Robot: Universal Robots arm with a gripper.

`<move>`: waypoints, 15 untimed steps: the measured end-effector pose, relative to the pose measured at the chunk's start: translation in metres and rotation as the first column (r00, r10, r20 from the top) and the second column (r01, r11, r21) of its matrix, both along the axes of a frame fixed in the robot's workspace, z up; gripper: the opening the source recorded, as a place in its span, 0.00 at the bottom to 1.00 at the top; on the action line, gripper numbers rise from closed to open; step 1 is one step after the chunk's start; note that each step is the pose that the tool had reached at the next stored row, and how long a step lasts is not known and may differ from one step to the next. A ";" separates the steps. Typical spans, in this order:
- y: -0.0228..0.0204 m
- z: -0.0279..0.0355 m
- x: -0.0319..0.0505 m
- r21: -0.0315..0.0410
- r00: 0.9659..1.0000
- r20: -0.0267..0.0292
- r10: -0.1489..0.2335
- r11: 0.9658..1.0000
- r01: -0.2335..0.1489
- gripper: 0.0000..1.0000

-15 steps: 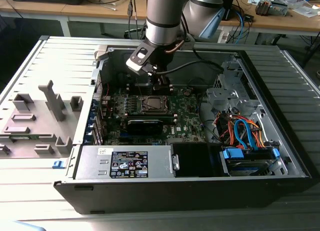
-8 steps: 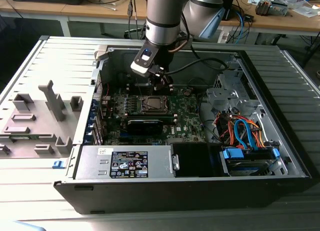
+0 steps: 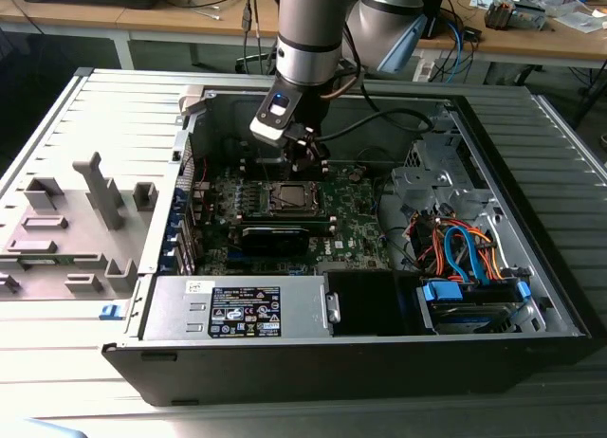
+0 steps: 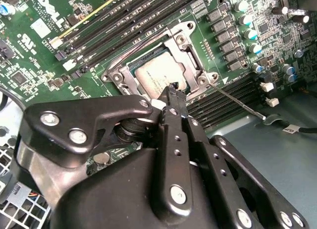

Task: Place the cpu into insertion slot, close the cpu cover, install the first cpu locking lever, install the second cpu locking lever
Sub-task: 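Install the first cpu locking lever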

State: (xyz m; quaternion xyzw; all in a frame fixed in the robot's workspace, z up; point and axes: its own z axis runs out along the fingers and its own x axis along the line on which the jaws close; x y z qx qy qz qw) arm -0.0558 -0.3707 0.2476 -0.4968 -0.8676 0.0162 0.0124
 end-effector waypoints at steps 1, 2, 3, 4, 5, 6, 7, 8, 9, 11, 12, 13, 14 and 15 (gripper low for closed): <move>0.0000 0.0000 0.0000 0.000 1.000 0.000 0.004 1.000 -0.004 0.11; 0.0000 0.0000 0.0000 0.000 1.000 0.000 0.009 1.000 -0.009 0.11; 0.0000 0.0000 0.0000 0.000 1.000 0.000 0.017 1.000 -0.017 0.11; 0.0000 0.0000 0.0000 0.000 1.000 0.000 0.026 1.000 -0.026 0.11; 0.0000 0.0000 0.0000 0.000 1.000 0.000 0.032 1.000 -0.032 0.11; 0.0000 0.0000 0.0000 0.000 0.999 0.000 0.037 0.999 -0.037 0.11; 0.0000 0.0000 0.0000 0.000 0.999 0.000 0.044 0.999 -0.044 0.11; 0.0000 0.0000 0.0000 0.000 0.999 0.000 0.049 0.999 -0.049 0.11; 0.0000 0.0000 0.0000 0.000 0.999 0.000 0.053 0.999 -0.053 0.11; 0.0000 0.0000 0.0000 0.000 0.998 0.000 0.064 0.998 -0.064 0.11; 0.0000 0.0000 0.0000 0.000 0.998 0.000 0.069 0.998 -0.069 0.11; 0.0000 0.0000 0.0000 0.000 0.997 0.000 0.073 0.997 -0.073 0.11; 0.0000 0.0000 0.0000 0.000 0.997 0.000 0.077 0.997 -0.077 0.11; 0.0000 0.0000 0.0000 0.000 0.997 0.000 0.082 0.997 -0.082 0.11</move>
